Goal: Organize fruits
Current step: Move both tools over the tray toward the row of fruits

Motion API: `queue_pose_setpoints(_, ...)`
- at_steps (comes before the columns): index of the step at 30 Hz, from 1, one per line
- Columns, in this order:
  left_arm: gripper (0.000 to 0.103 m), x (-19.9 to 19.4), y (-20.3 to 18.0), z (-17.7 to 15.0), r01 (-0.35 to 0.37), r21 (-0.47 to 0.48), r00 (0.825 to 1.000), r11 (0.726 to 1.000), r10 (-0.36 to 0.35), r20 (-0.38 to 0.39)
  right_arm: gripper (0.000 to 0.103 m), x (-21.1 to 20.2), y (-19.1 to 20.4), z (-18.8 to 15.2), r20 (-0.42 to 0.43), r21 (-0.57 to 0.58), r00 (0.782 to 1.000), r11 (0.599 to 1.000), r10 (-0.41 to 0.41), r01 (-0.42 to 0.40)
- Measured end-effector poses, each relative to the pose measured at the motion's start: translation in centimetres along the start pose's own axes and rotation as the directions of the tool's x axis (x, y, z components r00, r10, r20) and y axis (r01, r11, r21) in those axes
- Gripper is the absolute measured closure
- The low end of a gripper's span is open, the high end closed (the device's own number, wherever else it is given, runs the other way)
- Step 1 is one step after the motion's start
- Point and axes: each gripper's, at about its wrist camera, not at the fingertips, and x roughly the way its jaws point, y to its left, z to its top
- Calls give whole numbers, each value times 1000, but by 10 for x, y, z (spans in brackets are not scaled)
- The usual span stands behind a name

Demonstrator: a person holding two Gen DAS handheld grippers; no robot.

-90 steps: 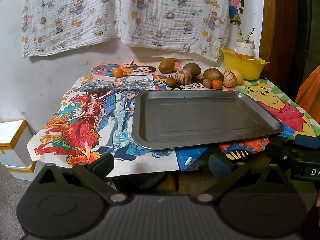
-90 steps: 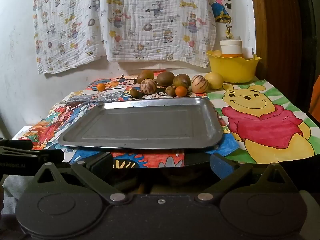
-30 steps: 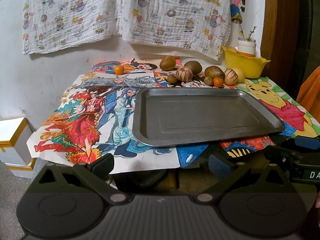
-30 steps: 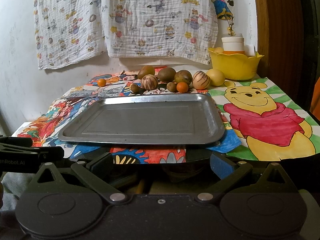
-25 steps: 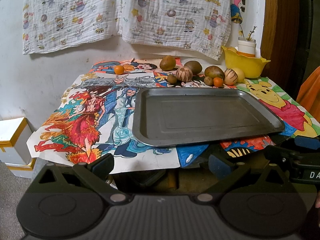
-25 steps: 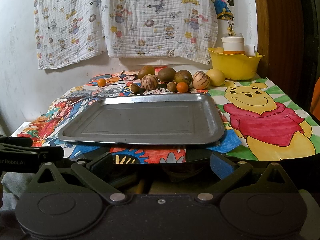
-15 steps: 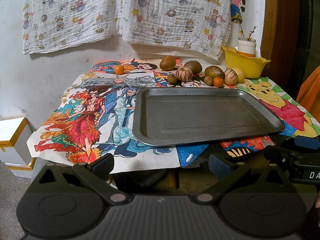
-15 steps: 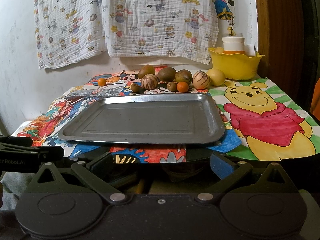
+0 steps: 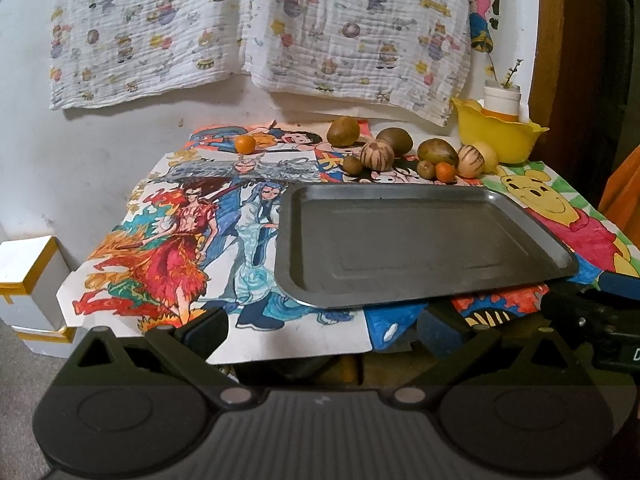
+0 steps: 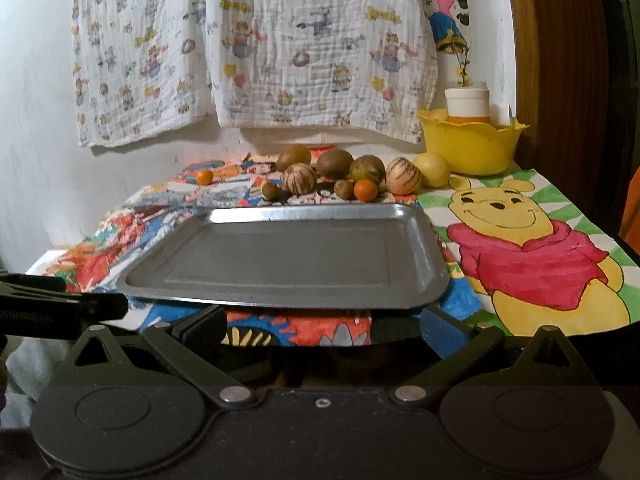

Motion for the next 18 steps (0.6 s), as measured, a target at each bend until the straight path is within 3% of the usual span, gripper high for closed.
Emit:
queue_pose_setpoints(8,0,5,0,18,1,25,1000,1000,-1,12,0,2,-6,18,66,3,998,1000,7,-7)
queue_pose_setpoints(13,0,18,8,28,-10,27,1000,1000,11,-25,0,14,-4,31,55,-25,998,1000,5,-4)
queue_pose_setpoints(18,0,35,28,42,-19,-29,998,999,18,-58,0,35,0,42,10,-62,1000,998,17,-17)
